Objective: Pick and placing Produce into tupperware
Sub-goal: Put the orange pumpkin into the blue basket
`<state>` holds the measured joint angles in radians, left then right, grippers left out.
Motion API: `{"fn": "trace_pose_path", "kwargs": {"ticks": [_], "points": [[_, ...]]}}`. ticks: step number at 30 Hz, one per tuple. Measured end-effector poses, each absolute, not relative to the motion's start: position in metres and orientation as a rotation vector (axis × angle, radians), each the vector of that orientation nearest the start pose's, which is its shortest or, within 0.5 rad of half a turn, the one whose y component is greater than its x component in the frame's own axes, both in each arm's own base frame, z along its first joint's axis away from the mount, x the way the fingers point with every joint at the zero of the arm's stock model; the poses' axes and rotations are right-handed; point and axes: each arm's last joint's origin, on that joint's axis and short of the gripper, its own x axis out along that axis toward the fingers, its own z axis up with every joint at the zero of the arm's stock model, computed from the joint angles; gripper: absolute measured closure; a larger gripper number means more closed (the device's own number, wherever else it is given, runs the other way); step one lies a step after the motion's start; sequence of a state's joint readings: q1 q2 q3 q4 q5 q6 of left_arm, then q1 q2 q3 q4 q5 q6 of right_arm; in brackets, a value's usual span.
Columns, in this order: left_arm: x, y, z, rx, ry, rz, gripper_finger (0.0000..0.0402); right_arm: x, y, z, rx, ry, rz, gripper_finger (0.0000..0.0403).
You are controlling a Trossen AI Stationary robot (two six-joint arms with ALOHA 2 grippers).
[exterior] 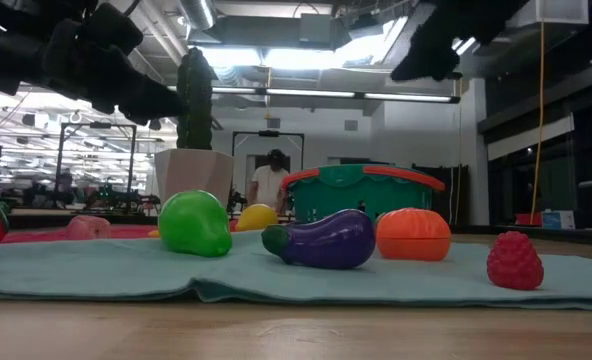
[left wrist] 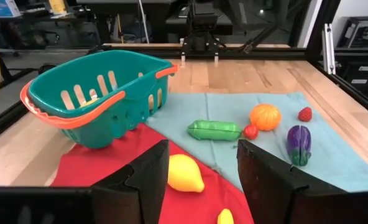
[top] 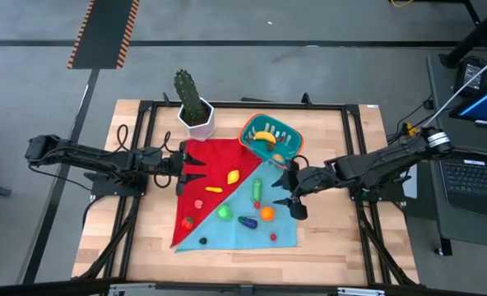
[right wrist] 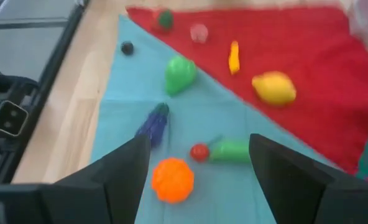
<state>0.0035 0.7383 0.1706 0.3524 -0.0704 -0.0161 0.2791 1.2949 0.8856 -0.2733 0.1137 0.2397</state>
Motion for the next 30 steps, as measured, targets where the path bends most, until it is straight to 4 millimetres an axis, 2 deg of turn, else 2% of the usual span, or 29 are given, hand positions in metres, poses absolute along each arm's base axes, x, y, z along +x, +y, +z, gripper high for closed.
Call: {"fn": "trace_pose_path", "kwargs": {"ticks": [15, 20, 25, 30], "points": [[0.157, 0.003, 0.176, -0.008, 0.253, 0.079, 0.0223, 0.287, 0.079, 0.207, 0.186, 0.849, -0.002, 0.0128], [0.157, 0.003, 0.175, 0.013, 0.255, 0.077, 0.0223, 0.301, 0.087, 0.208, 0.162, 0.891, 0.008, 0.0128], [0.154, 0.003, 0.166, -0.006, 0.269, 0.08, 0.0223, 0.311, 0.098, 0.213, 0.108, 1.044, -0.006, 0.0128], [0.151, 0.003, 0.159, -0.014, 0.257, 0.076, 0.0223, 0.324, 0.109, 0.206, 0.083, 1.096, -0.001, 0.0128]]}}
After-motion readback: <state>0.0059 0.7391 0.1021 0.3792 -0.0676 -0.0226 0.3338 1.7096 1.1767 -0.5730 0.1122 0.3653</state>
